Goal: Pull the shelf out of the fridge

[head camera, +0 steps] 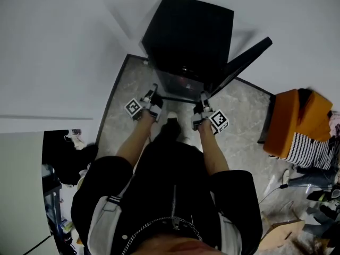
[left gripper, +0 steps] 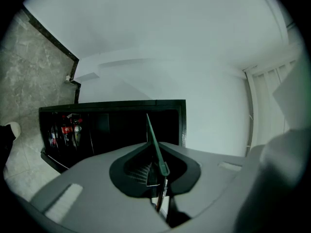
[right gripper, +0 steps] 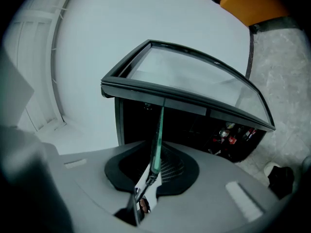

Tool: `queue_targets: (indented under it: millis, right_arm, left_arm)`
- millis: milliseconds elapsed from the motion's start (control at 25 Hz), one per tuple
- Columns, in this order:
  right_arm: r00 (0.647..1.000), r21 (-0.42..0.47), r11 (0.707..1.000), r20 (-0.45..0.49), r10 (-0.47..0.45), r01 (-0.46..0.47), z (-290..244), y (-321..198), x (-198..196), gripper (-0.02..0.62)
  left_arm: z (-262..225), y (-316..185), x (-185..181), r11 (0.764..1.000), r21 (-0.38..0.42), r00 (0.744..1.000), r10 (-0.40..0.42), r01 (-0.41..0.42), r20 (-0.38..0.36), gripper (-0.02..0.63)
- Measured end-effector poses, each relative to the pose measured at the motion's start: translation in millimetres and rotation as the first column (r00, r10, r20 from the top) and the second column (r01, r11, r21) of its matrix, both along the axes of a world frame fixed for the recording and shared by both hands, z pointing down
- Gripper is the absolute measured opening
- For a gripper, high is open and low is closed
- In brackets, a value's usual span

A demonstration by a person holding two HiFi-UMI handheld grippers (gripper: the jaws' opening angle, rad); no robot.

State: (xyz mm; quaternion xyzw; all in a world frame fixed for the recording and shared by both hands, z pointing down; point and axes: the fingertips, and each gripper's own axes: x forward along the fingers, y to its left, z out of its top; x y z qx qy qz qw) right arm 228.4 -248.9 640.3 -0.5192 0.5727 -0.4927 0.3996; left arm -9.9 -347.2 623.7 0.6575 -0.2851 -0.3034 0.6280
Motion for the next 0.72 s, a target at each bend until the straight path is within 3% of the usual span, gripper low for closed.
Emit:
queue_targets:
  millis: [400, 720]
  right_arm:
    - [0.999, 0.013, 0.999, -0.022, -0.046, 0.046, -10, 54, -11, 0.043]
    - [1.0, 0.029, 0.999, -0.019, -0.024, 0.025, -18, 75, -19, 0.043]
  left_arm:
    - [-13, 66, -17, 0.999, 0.009, 0.999, -0.047, 0.047, -0.009, 0.028]
    - [-21, 81, -23, 0.999, 0.014, 0.999, -0.028, 0.029, -0.026, 0.028]
